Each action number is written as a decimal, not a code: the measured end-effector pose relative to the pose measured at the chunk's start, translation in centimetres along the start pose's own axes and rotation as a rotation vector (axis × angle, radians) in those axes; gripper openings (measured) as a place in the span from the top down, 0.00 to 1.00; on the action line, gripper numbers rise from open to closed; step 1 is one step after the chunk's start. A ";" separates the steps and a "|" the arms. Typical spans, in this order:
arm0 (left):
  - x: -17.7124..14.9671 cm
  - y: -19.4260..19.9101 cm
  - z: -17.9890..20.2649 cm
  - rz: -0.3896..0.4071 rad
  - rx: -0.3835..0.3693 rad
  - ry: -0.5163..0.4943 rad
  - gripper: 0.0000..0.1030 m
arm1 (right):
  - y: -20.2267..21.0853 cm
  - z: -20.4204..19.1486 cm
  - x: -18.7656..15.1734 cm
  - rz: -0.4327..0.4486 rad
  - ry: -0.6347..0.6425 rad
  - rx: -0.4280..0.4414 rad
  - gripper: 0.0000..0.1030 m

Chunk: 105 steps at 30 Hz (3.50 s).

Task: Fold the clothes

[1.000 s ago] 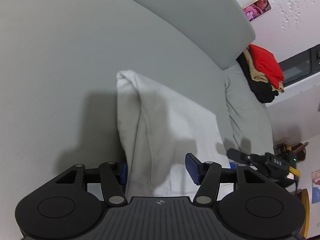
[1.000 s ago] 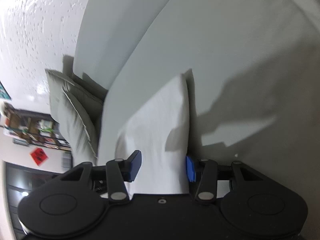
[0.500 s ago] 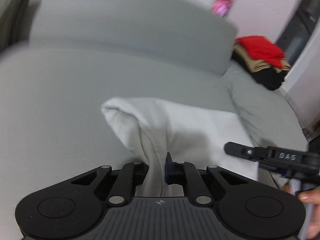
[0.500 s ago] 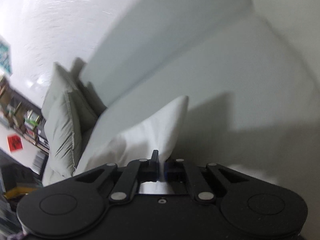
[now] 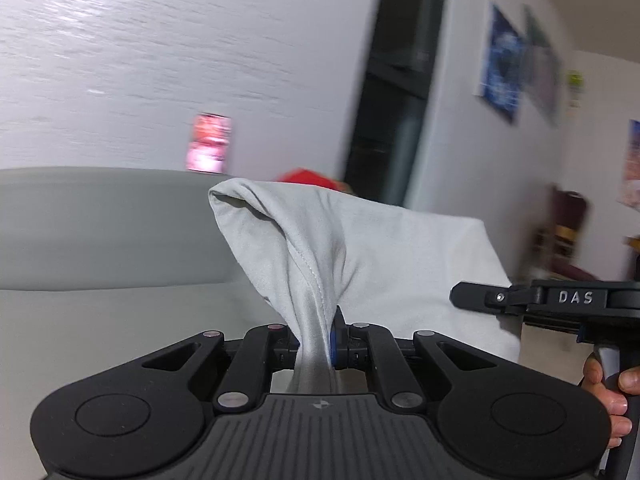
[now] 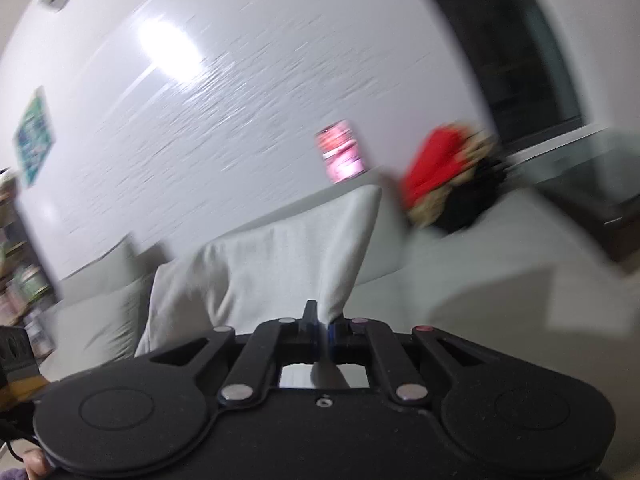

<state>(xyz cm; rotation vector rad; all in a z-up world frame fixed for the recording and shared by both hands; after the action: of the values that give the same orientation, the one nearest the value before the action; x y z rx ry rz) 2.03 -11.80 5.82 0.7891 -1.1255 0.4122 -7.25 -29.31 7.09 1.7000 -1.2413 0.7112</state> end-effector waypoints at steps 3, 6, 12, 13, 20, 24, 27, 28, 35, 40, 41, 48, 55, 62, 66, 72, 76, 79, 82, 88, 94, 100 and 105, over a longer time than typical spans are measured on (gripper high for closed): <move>0.3 -5.4 3.2 -0.059 -0.068 0.015 0.92 | 1.9 4.4 2.3 0.036 -0.034 -0.098 0.96; 0.0 -10.2 5.2 -0.116 -0.090 0.025 0.92 | 1.1 9.0 3.7 0.039 -0.087 -0.155 0.96; 0.7 -16.8 5.3 -0.165 -0.079 0.038 0.92 | -5.3 16.5 6.6 0.003 -0.181 -0.219 0.96; 0.8 -18.5 5.0 -0.175 -0.064 0.034 0.90 | -6.7 17.7 6.9 -0.009 -0.197 -0.226 0.96; -3.4 -23.8 -3.5 -0.344 0.297 0.156 0.87 | -10.2 24.5 4.4 -0.156 -0.386 -0.400 0.73; -4.0 -21.6 -2.2 -0.315 0.214 0.099 0.87 | -7.6 20.9 2.8 -0.129 -0.122 -0.352 0.74; -4.6 -22.1 3.1 -0.341 0.108 -0.041 0.69 | -8.9 19.2 0.9 -0.220 -0.017 -0.352 0.79; -5.6 -22.4 4.8 -0.393 0.107 -0.103 0.67 | -9.5 18.9 0.1 -0.260 0.001 -0.365 0.79; -6.3 -17.3 7.5 -0.619 0.272 -0.141 0.59 | -3.5 16.8 -1.9 -0.491 -0.125 -0.403 0.59; -3.8 -10.3 9.3 -0.622 0.261 -0.086 0.23 | 1.1 12.2 1.0 -0.458 -0.079 -0.399 0.21; -3.2 -9.5 9.5 -0.614 0.249 -0.070 0.22 | 2.2 11.3 1.5 -0.454 -0.070 -0.395 0.20; -0.4 -5.0 11.2 -0.569 0.189 -0.027 0.10 | 6.9 6.5 5.5 -0.443 0.041 -0.445 0.07; -0.1 -2.7 12.8 -0.567 0.150 -0.039 0.09 | 8.4 4.7 6.1 -0.461 0.096 -0.518 0.00; -0.4 -2.2 13.3 -0.556 0.150 -0.033 0.09 | 8.5 4.9 4.9 -0.497 0.085 -0.533 0.00; -0.9 -2.8 13.3 -0.575 0.158 -0.032 0.09 | 8.2 5.4 4.0 -0.521 0.074 -0.538 0.00; -1.4 -4.6 12.8 -0.603 0.147 -0.019 0.09 | 7.2 6.1 3.2 -0.547 0.067 -0.564 0.01; -1.9 -5.3 12.4 -0.622 0.145 0.001 0.09 | 6.2 6.6 3.1 -0.562 0.073 -0.569 0.00; -2.2 -5.6 12.1 -0.626 0.152 0.007 0.09 | 5.7 6.7 3.0 -0.566 0.080 -0.561 0.00; -2.2 -5.6 12.0 -0.627 0.163 0.002 0.09 | 5.6 6.9 2.8 -0.568 0.079 -0.550 0.00; -2.4 -5.6 12.2 -0.627 0.166 -0.006 0.09 | 5.7 7.7 2.7 -0.564 0.063 -0.546 0.00; -2.7 -5.6 12.3 -0.636 0.168 -0.006 0.09 | 5.8 8.0 2.5 -0.564 0.061 -0.547 0.00; -2.9 -5.3 12.4 -0.634 0.170 -0.016 0.09 | 5.9 8.0 2.5 -0.560 0.059 -0.547 0.00; -2.8 -5.3 12.7 -0.632 0.175 -0.024 0.08 | 6.2 7.9 2.3 -0.556 0.054 -0.548 0.00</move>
<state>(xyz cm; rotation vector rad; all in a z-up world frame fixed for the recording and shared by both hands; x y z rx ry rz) -3.72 -24.44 3.99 1.2516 -0.8104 -0.0329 -12.76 -38.00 7.52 1.4422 -0.7665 0.0656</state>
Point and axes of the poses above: each gripper's, at about its wrist camera, not at the fingertips, and y roughly against the way its jaws point, z to its right, x to its top, the point moved 5 cm from there along -y, roughly the way its jaws point, and after that the axes turned 2 degrees about -z, right-handed, at the moved point
